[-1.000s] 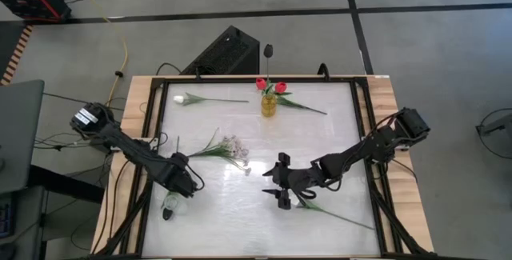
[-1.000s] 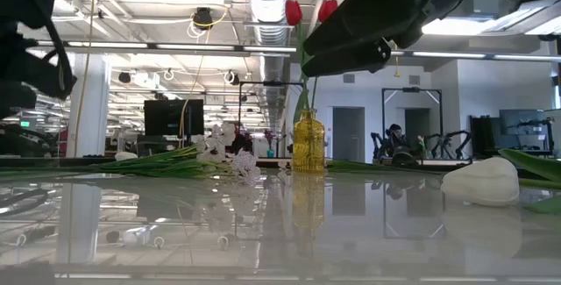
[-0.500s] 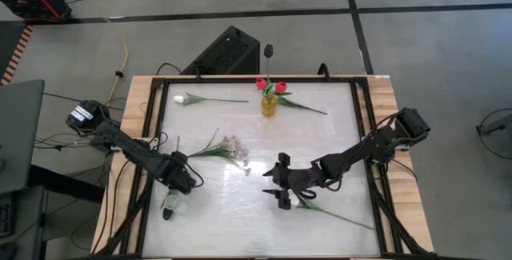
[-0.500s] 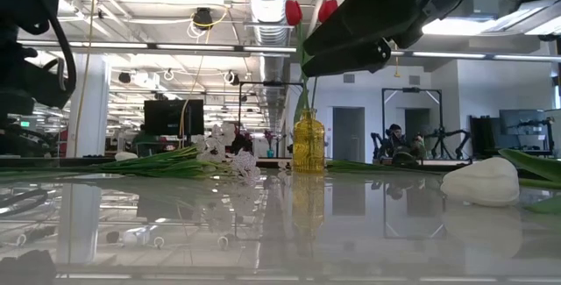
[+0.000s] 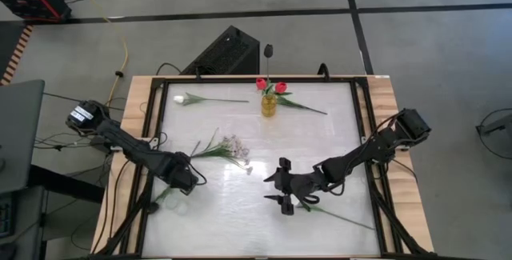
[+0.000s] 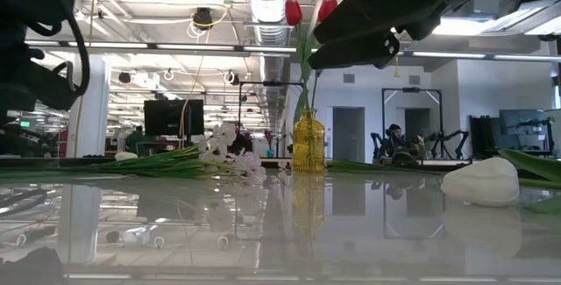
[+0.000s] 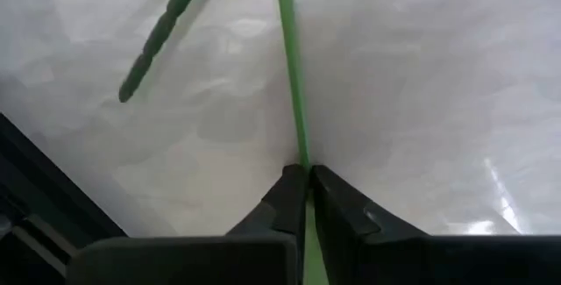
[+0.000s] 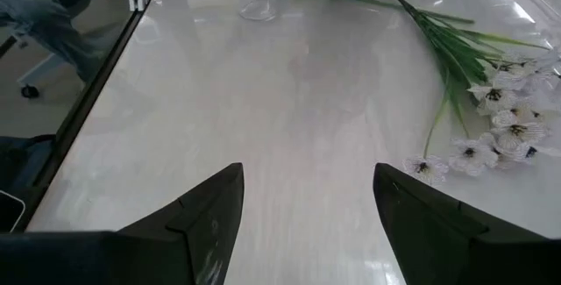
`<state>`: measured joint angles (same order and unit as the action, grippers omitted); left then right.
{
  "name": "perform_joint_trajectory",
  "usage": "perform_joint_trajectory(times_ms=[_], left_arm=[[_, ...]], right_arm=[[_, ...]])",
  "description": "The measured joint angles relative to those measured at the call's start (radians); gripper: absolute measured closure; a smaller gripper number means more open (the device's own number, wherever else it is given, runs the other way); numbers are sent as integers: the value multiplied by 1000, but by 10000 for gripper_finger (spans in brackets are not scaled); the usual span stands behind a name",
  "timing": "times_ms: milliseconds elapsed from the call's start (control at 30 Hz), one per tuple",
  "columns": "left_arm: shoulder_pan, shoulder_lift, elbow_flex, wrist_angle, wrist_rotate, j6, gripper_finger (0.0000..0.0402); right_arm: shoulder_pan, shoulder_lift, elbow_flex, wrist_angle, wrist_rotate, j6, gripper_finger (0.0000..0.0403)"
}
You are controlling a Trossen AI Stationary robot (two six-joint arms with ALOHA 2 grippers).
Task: Sort flowers into vase by color
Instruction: Put the black tulip into the yellow vase
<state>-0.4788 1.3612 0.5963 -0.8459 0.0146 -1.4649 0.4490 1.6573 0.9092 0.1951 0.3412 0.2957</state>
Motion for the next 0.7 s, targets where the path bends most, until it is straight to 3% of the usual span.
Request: perform_joint_trajectory(times_ms=[367, 700], left_arm=[[99, 1, 220, -4, -185, 326, 401], [176, 0, 373, -58, -195, 515, 401]], right_arm=[[0, 0, 0, 17, 0, 3, 121], [0, 0, 0, 32, 0, 2, 121]])
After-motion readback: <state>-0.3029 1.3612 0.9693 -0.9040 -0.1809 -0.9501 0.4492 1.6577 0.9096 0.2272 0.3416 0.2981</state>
